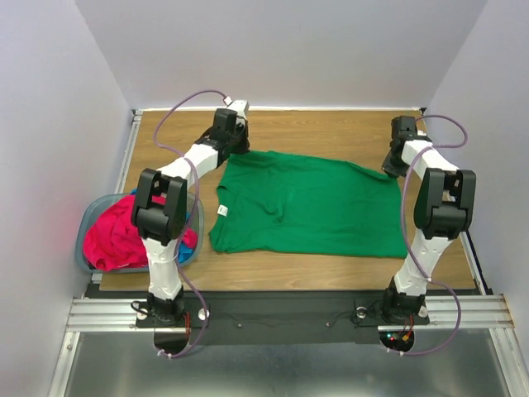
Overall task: Fold and stack the t-shirts
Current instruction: Fold the tshirt
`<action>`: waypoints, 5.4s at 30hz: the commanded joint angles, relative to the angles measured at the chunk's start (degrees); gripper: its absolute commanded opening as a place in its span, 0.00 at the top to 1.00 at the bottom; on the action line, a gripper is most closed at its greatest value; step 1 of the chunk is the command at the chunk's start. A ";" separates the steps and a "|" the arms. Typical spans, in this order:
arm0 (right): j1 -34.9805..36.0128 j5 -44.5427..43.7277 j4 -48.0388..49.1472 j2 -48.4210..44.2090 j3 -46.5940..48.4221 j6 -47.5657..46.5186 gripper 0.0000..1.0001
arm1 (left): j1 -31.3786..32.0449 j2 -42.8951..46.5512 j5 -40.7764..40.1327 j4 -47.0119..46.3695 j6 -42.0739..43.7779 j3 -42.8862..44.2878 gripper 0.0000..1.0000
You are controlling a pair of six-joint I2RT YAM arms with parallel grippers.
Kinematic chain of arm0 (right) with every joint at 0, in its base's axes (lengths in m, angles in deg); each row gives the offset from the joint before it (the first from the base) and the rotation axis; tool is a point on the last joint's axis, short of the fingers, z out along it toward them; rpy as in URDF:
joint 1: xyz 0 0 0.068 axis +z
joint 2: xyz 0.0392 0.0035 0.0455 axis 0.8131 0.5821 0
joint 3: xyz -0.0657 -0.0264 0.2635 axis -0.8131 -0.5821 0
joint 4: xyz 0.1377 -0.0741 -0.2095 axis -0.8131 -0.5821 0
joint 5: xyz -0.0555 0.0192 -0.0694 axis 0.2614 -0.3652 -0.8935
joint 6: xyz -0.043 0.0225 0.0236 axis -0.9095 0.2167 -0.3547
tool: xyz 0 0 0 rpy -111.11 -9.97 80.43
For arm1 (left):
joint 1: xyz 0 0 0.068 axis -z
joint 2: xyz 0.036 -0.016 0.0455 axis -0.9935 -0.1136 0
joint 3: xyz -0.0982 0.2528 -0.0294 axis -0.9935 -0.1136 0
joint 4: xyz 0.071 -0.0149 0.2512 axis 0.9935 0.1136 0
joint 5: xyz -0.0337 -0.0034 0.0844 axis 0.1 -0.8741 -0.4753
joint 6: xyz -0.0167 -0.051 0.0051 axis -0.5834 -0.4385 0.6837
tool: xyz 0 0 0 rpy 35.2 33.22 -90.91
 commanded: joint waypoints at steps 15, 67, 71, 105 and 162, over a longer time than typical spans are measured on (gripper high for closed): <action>-0.22 -1.58 3.10 -19.29 -15.00 2.42 1.00 | 0.32 30.59 -0.57 -13.92 -7.37 -34.25 1.00; 3.39 28.31 9.25 -27.48 -28.63 -0.21 0.00 | 14.29 24.46 -7.95 -1.36 -23.28 -33.30 0.02; 3.47 26.54 9.96 -21.95 -27.58 0.66 0.00 | 14.99 20.94 -8.22 -0.57 -25.91 -35.31 0.02; 59.69 34.71 19.27 -46.91 -63.63 37.84 0.00 | 11.48 -34.35 4.18 22.73 -26.62 46.42 0.01; 45.84 25.57 -3.93 -54.72 -54.73 26.68 0.14 | 39.41 57.58 -7.07 14.99 -55.35 -57.02 0.02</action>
